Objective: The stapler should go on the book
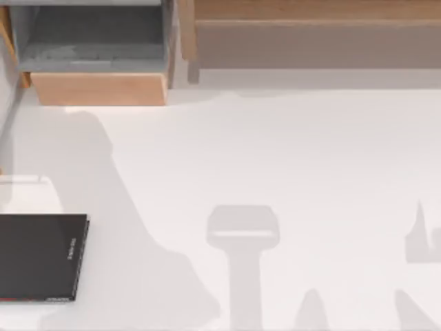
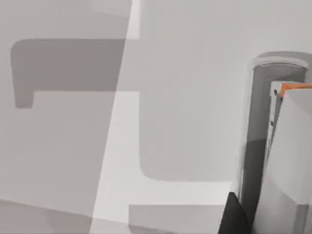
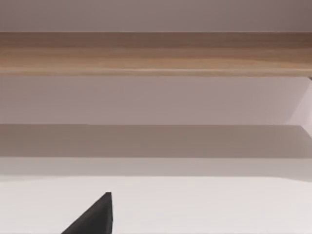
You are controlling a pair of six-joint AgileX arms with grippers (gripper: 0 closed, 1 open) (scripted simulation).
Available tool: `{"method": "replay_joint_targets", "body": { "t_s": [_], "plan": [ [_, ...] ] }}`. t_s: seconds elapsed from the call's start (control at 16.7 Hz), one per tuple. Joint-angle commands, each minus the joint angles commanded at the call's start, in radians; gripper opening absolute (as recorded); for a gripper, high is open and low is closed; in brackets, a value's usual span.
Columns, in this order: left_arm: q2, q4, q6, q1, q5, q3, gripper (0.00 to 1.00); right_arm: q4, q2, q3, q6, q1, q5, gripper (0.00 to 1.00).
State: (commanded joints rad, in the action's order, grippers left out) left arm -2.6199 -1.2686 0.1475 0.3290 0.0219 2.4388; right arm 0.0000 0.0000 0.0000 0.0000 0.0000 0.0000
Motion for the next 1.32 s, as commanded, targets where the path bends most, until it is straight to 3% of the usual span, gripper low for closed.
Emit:
{"method": "replay_joint_targets", "body": {
  "t_s": [0.3, 0.54, 1.32],
  "plan": [
    [0.158, 0.012, -0.009, -0.003, 0.004, -0.09, 0.0, 0.0, 0.0, 0.0, 0.0, 0.0, 0.0, 1.0],
    [0.372, 0.074, -0.008, -0.057, -0.005, -0.257, 0.0, 0.0, 0.0, 0.0, 0.0, 0.0, 0.0, 1.0],
    [1.029, 0.311, -0.074, -0.295, -0.044, -1.198, 0.0, 0.0, 0.0, 0.0, 0.0, 0.0, 0.0, 1.0]
  ]
}}
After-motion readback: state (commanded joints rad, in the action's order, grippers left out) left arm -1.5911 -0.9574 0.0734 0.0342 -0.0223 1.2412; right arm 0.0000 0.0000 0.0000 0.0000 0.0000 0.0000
